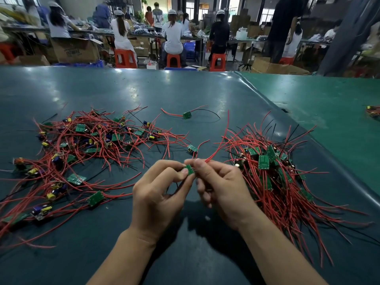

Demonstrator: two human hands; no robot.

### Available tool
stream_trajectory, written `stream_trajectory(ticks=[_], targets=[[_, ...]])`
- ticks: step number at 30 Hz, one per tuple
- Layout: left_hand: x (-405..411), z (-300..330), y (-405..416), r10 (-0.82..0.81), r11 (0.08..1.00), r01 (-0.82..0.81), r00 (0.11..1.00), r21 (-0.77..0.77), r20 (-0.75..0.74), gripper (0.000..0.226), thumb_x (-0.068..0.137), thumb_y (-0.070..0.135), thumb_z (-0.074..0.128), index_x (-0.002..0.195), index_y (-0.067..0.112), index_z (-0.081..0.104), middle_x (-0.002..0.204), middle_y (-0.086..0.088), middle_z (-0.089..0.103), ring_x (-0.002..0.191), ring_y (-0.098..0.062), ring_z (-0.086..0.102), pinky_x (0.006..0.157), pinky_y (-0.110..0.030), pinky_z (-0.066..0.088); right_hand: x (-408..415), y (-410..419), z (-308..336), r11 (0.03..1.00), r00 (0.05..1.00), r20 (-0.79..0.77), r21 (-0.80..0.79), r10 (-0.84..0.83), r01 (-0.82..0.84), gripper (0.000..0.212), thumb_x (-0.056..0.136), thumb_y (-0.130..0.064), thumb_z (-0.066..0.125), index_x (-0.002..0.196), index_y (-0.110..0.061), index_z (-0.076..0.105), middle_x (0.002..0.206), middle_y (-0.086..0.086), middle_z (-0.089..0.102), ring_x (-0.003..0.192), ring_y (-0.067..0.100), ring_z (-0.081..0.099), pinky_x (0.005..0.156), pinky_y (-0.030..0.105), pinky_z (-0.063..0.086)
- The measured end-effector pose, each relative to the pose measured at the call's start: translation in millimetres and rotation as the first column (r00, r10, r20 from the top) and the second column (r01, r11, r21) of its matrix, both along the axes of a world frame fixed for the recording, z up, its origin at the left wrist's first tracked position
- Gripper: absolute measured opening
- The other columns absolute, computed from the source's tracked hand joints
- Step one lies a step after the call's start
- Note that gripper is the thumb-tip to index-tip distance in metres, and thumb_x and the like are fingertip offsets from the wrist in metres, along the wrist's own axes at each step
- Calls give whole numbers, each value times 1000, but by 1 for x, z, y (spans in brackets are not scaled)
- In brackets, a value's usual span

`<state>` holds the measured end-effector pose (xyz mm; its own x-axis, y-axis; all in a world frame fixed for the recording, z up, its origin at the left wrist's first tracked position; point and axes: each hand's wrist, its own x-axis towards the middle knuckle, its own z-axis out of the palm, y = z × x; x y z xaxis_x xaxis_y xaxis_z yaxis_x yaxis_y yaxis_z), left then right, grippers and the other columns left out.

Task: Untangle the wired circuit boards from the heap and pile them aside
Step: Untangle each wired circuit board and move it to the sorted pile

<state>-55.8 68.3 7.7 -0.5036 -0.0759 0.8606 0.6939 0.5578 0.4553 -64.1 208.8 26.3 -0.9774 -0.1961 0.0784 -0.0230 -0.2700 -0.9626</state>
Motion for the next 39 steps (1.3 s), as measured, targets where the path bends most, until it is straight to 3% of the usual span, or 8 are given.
stream_trajectory(ticks=[6, 9, 17, 21, 25, 29, 34, 39], targets=[[1, 3, 5, -38, 999, 38, 999, -35, -18, 26, 78, 6, 81, 62, 1, 62, 81, -4, 66, 74, -13, 65, 68, -25, 52, -13, 21, 13, 890, 909, 2, -202, -418, 410, 23, 95, -11, 58, 79, -8, 74, 51, -1, 50, 33, 5, 32, 35, 13, 24], [2, 3, 5, -43, 998, 42, 999, -36, -30, 25, 77, 6, 81, 61, 0, 62, 81, -4, 66, 74, -13, 65, 68, -24, 53, -15, 27, 20, 824, 865, 14, -299, -501, 482, 24, 98, -10, 54, 80, -4, 68, 51, -2, 52, 34, 5, 32, 36, 14, 24], [0, 0, 6, -55, 998, 53, 997, -27, -48, 23, 77, 7, 82, 64, 1, 63, 83, -4, 68, 77, -13, 66, 69, -26, 54, -11, 37, 24, 688, 952, 287, -670, -104, 277, 49, 101, -26, 39, 54, -18, 48, 33, -8, 30, 20, 4, 24, 21, 11, 16], [-3, 0, 3, -46, 999, 46, 999, 2, -3, 15, 77, 13, 83, 80, 4, 71, 90, 1, 71, 83, -13, 68, 76, -28, 54, -11, 37, 24, 707, 963, 230, -658, -140, 260, 57, 99, -48, 39, 55, -16, 57, 35, -4, 35, 23, 5, 27, 25, 10, 20], [-1, 11, 7, -153, 885, 60, 974, 462, 165, 17, 82, 18, 75, 96, 13, 68, 86, 4, 75, 76, -11, 70, 73, -21, 54, -7, 25, 22, 934, 983, 51, -305, -178, 185, 67, 73, -73, 48, 106, -17, 63, 57, 2, 59, 33, 9, 40, 36, 14, 30], [0, 24, 6, -474, 641, 132, 843, 757, 254, 15, 81, 21, 67, 89, 9, 64, 76, -8, 75, 50, -14, 62, 52, -22, 52, -2, 7, 9, 991, 987, -125, 75, -99, 109, 42, 75, -49, 67, 104, -18, 68, 63, 1, 62, 40, 10, 43, 37, 16, 31], [3, 27, 11, -748, 544, 149, 533, 826, 396, 24, 74, 23, 68, 88, 4, 70, 67, -15, 68, 41, -16, 53, 40, -21, 45, 1, 6, 5, 989, 986, -162, 131, -43, 65, 27, 80, -37, 67, 94, -18, 78, 71, 15, 69, 61, 18, 51, 59, 26, 42], [2, 27, 7, -876, 430, 179, 320, 885, 361, 34, 69, 3, 67, 103, 0, 65, 77, -13, 70, 52, -14, 60, 52, -22, 54, -2, 10, 6, 985, 978, -171, 101, -119, 138, 29, 79, -36, 67, 91, -11, 78, 54, -9, 61, 44, -1, 47, 43, 9, 34]])
